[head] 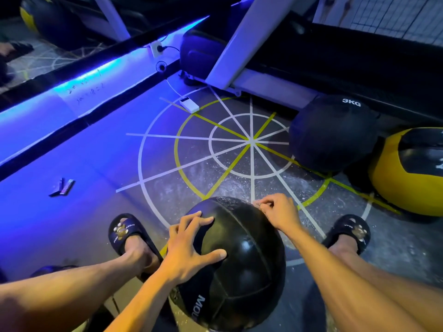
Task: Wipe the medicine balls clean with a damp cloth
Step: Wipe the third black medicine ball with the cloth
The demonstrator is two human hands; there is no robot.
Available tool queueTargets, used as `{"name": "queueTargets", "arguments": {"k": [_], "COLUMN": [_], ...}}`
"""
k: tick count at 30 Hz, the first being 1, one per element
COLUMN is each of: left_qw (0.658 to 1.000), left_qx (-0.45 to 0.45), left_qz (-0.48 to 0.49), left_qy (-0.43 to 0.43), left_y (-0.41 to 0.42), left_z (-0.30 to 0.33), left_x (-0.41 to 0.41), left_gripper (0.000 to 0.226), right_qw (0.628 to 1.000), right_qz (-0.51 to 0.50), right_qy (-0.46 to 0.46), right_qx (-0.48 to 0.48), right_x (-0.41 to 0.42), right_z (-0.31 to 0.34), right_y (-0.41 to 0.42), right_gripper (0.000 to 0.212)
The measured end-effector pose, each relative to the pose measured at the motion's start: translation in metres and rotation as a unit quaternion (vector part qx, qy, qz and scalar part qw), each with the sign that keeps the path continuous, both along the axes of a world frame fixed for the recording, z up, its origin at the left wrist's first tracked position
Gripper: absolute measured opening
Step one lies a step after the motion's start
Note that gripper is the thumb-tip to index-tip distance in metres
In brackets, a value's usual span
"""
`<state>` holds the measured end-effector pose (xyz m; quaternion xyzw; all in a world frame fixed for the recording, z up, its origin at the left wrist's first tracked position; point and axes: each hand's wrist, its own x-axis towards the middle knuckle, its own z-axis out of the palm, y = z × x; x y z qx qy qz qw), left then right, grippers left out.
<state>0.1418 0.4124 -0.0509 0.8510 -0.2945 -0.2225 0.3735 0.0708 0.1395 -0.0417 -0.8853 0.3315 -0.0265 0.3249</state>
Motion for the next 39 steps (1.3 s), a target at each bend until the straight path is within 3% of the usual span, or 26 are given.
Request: {"name": "queueTargets", "arguments": {"k": [2,6,10,12,17,20,23,26,29,34,37,39], "left_qw": [1.0,0.999,0.998,0.998,0.998,0.998,0.998,0.999,0.999,0.998,0.998,0.998], "left_qx": [-0.005,0.005,0.006,0.005,0.006,-0.002,0.006,-0.001,0.0,-0.001,-0.008,-0.001], "left_qz": [-0.013,-0.045,-0.055,-0.061,-0.058,-0.055,-0.057,-0.053,-0.05,-0.059,-0.059,-0.059], "left_qy": [0.005,0.003,0.007,0.001,0.002,0.01,0.008,0.004,0.002,-0.001,0.001,0.0], "left_y": [-0.002,-0.003,-0.007,-0.01,-0.009,-0.008,-0.01,-0.01,-0.009,-0.011,-0.011,-0.012], "left_z": [0.0,0.0,-0.001,0.0,0.0,0.001,0.004,0.004,0.003,0.003,0.002,0.002], "left_x": [0.003,0.011,0.006,0.003,0.004,0.002,0.001,0.0,0.0,-0.006,-0.003,0.0], "left_gripper": [0.084,0.083,0.083,0.083,0.083,0.083,0.082,0.084,0.085,0.082,0.082,0.081], "right_qw": [0.999,0.98,0.999,0.998,0.971,0.997,0.998,0.989,0.971,0.996,0.999,0.996], "right_qz": [0.02,0.163,0.034,0.028,0.192,0.071,0.012,0.112,0.216,0.044,0.014,0.064], "right_qy": [-0.023,-0.105,0.018,0.041,-0.067,-0.016,-0.036,-0.099,-0.086,0.075,0.036,-0.037], "right_qx": [-0.018,-0.044,-0.007,-0.03,-0.125,-0.038,0.058,0.019,-0.061,0.013,0.033,0.059], "right_x": [0.005,-0.005,-0.012,-0.01,0.003,0.005,0.007,0.006,0.004,0.0,0.006,0.019], "right_z": [0.007,0.023,0.014,0.013,0.021,0.016,0.021,0.032,0.025,-0.007,-0.004,0.009], "right_y": [0.019,0.053,0.002,0.006,0.055,0.021,0.011,0.045,0.055,-0.007,0.0,0.023], "right_gripper": [0.014,0.013,0.011,0.012,0.011,0.013,0.005,0.007,0.016,0.011,0.009,0.01]}}
